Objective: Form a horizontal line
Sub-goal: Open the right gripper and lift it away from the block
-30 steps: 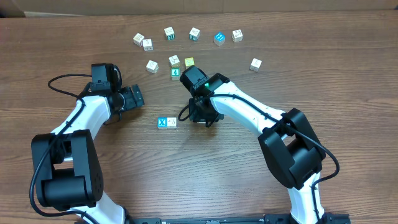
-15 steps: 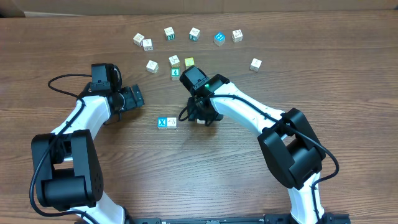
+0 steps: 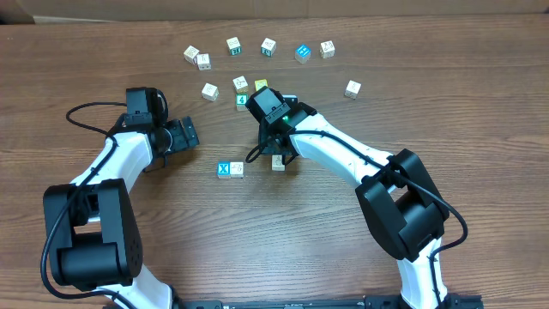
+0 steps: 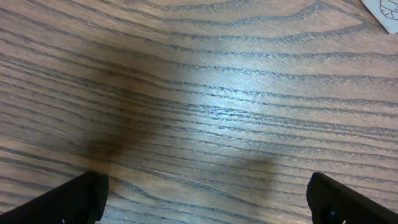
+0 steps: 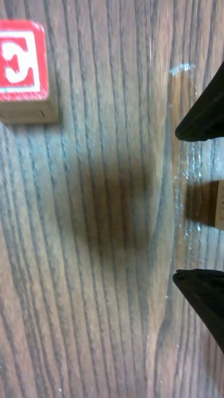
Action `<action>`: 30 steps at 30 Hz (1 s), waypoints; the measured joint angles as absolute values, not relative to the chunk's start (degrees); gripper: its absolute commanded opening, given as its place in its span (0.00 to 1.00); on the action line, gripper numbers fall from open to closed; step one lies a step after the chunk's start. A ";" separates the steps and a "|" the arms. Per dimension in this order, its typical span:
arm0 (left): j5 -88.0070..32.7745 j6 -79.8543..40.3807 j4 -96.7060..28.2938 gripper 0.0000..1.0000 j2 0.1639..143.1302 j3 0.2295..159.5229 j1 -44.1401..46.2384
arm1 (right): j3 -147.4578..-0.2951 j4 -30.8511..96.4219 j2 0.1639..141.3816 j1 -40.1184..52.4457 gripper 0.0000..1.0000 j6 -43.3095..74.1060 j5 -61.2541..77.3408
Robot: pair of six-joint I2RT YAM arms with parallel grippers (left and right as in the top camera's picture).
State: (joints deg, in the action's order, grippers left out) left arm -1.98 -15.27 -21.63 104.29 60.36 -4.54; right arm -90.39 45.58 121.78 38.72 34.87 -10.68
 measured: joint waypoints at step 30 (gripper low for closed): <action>-1.98 -15.27 -21.61 0.99 104.29 60.36 -4.54 | -90.37 56.03 121.78 33.47 0.73 39.05 -10.33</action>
